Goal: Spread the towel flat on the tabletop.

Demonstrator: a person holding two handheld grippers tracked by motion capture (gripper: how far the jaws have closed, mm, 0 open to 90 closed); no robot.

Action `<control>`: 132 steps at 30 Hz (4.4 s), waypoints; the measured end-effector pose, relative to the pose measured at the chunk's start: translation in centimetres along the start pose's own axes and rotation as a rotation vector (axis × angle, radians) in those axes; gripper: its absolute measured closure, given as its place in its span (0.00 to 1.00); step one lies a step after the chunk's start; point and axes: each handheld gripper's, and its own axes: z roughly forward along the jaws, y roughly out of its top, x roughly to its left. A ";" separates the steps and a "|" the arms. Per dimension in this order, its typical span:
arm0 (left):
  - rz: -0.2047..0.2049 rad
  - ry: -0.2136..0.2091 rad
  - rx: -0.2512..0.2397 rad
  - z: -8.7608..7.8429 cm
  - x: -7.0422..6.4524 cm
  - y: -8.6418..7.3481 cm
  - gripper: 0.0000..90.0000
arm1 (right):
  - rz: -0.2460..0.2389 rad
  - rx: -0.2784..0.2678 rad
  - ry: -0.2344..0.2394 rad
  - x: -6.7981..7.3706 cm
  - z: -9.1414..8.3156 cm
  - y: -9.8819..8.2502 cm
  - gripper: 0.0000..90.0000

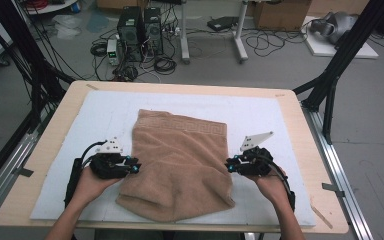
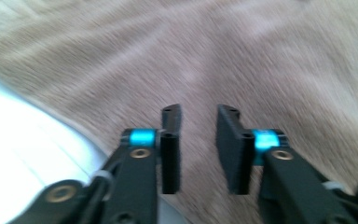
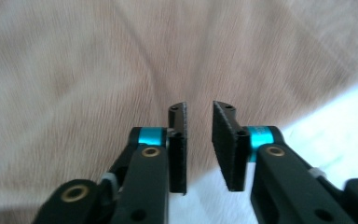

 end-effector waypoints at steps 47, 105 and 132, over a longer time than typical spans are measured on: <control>0.016 0.032 0.025 0.4 1.2 0.7 0.67 | -0.059 -0.054 0.111 2.7 2.1 2.4 0.67; -0.065 0.156 0.093 4.3 5.9 1.0 0.93 | 0.085 0.073 -0.032 -4.8 6.6 1.4 0.96; -0.055 0.365 -0.150 2.0 9.3 11.9 0.88 | 0.035 -0.114 -0.286 -10.1 -0.2 12.7 0.76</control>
